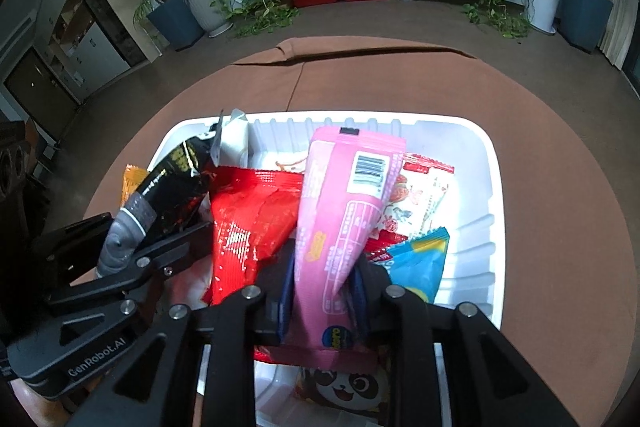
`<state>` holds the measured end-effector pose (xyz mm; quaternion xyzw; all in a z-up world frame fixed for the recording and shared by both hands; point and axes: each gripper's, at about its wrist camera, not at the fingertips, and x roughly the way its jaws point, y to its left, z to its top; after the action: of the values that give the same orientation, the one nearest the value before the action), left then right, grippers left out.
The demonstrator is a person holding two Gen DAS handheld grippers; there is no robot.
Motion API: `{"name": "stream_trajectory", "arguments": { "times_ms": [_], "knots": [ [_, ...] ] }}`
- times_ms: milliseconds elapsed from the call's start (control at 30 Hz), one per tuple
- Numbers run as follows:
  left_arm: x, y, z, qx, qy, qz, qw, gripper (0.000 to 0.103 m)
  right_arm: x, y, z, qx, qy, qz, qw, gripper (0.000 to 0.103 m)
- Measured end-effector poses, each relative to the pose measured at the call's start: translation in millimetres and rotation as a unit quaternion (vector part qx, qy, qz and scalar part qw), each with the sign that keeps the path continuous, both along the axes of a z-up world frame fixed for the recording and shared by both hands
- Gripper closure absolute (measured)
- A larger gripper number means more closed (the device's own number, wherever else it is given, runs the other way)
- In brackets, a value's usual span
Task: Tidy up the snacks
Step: 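Carry both packets over the white tray and open both tools to release them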
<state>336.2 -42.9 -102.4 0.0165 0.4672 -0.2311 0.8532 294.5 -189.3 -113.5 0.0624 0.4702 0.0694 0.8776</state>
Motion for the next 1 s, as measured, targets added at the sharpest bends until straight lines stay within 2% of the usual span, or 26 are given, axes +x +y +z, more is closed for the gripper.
{"name": "stream_trajectory", "arguments": {
  "times_ms": [133, 200, 367, 400, 500, 533, 667, 933, 1000],
  "knots": [
    [-2, -2, 3, -0.005, 0.001, 0.007, 1.0000, 0.075, -2, -3, 3, 0.002, -0.006, -0.005, 1.000, 0.065],
    [-3, -1, 4, -0.004, 0.000, 0.008, 1.0000, 0.075, -4, -2, 6, -0.003, -0.011, -0.005, 1.000, 0.057],
    [-4, 0, 5, -0.004, 0.000, 0.012, 0.9999, 0.073, -7, -1, 9, -0.013, -0.017, -0.004, 1.000, 0.049],
    [-4, 0, 5, -0.004, -0.001, 0.012, 0.9999, 0.070, -8, -1, 9, -0.018, -0.018, -0.005, 1.000, 0.046],
    [-8, 1, 8, 0.000, -0.009, 0.019, 0.9998, 0.046, -10, -2, 11, -0.023, -0.021, -0.007, 0.999, 0.046],
    [-8, 2, 10, -0.003, -0.011, 0.021, 0.9997, 0.042, -10, -3, 12, -0.023, -0.023, -0.008, 0.999, 0.045],
    [-10, 5, 12, -0.010, -0.012, 0.021, 0.9997, 0.040, -14, -6, 17, -0.022, -0.035, -0.009, 0.999, 0.037],
    [-22, 7, 22, -0.015, -0.023, 0.020, 0.9994, 0.039, -22, -8, 33, -0.019, -0.054, -0.011, 0.998, 0.037],
    [-30, 9, 28, -0.019, -0.028, 0.021, 0.9992, 0.033, -25, -10, 38, -0.014, -0.059, -0.015, 0.998, 0.034]
  ]
}}
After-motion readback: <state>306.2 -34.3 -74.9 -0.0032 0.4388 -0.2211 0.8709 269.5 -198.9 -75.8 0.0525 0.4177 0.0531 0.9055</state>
